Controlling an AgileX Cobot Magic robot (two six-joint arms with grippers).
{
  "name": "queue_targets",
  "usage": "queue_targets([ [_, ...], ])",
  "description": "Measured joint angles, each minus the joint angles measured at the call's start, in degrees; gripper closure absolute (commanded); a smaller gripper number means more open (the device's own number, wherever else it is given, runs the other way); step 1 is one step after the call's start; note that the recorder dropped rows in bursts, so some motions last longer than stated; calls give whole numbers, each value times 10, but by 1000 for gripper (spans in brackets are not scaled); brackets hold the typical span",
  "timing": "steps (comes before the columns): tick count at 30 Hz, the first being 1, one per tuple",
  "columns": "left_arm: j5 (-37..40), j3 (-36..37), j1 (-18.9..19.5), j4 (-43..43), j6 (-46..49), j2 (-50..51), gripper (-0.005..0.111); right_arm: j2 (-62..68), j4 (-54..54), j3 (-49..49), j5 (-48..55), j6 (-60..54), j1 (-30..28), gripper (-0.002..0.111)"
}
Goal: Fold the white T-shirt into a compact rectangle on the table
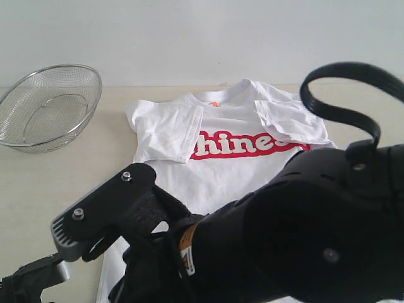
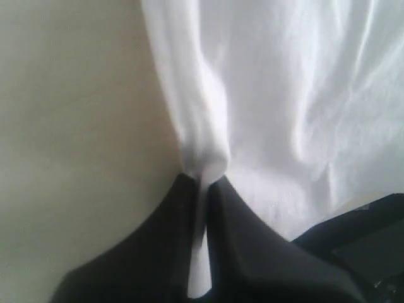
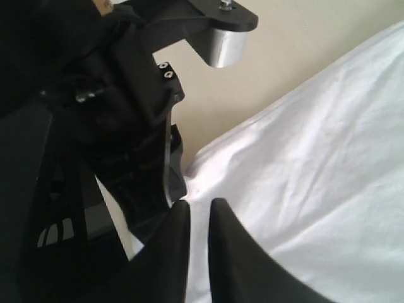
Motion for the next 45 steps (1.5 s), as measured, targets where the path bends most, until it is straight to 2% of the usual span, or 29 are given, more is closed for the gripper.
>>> queue_targets([
  [3, 0, 0, 0, 0, 5, 0, 102, -27, -10, 0, 26, 25, -28, 102],
  [10, 0, 0, 0, 0, 19, -42, 102, -87, -42, 0, 162, 91, -182, 101],
  [14, 0, 1, 0, 0, 31, -63, 102, -92, -69, 0, 245, 130, -241, 101],
  [17, 0, -10, 0, 0, 47, -69, 102, -92, -111, 0, 311, 176, -271, 87],
  [21, -6, -21, 0, -15, 79, -69, 102, -103, -148, 3, 379, 233, -295, 46],
  [22, -9, -21, 0, -23, 88, -69, 102, -112, -160, 8, 383, 252, -296, 43],
  [27, -11, -23, 0, -39, 120, -69, 102, -173, -206, 60, 397, 331, -297, 62],
  [29, -12, -23, 0, -42, 123, -69, 102, -202, -223, 91, 401, 365, -297, 64],
  [35, -12, -23, 0, -46, 136, -69, 102, -261, -265, 191, 422, 460, -299, 46],
  [45, -13, -23, 0, -46, 156, -69, 102, -265, -267, 216, 453, 508, -315, 45],
])
